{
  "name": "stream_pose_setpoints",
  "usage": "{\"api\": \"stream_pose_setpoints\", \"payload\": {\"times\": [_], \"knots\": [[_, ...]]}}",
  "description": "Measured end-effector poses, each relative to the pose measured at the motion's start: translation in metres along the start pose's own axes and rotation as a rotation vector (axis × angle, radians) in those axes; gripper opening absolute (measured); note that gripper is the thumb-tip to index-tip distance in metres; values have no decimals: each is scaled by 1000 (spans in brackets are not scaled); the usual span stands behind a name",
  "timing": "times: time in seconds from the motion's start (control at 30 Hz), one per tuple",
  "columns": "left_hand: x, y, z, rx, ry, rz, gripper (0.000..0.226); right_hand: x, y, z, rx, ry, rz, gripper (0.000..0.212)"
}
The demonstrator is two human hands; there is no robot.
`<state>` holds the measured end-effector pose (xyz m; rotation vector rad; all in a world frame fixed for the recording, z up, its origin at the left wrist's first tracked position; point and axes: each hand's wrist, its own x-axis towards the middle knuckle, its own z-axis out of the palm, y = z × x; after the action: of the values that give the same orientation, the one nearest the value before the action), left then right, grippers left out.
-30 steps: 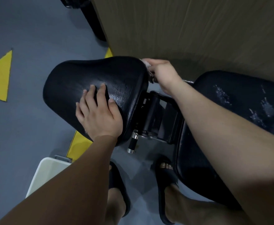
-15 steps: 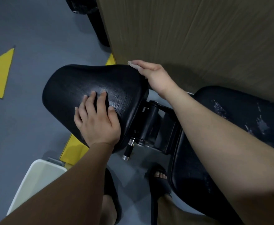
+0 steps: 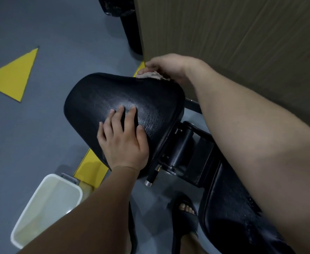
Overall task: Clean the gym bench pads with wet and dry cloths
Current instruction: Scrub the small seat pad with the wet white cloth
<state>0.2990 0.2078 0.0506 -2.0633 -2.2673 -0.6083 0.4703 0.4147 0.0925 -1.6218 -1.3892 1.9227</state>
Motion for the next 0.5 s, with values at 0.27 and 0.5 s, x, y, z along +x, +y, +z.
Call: {"api": "stream_pose_setpoints", "payload": {"times": [0.27,0.5], "knots": [[0,2,-3,-14,10,3,50,-40,52,-20,176,110,-38,35],[-1,4,-6,-52,-2,-15,51,-68,88,-18,294,155,-184,34]]}}
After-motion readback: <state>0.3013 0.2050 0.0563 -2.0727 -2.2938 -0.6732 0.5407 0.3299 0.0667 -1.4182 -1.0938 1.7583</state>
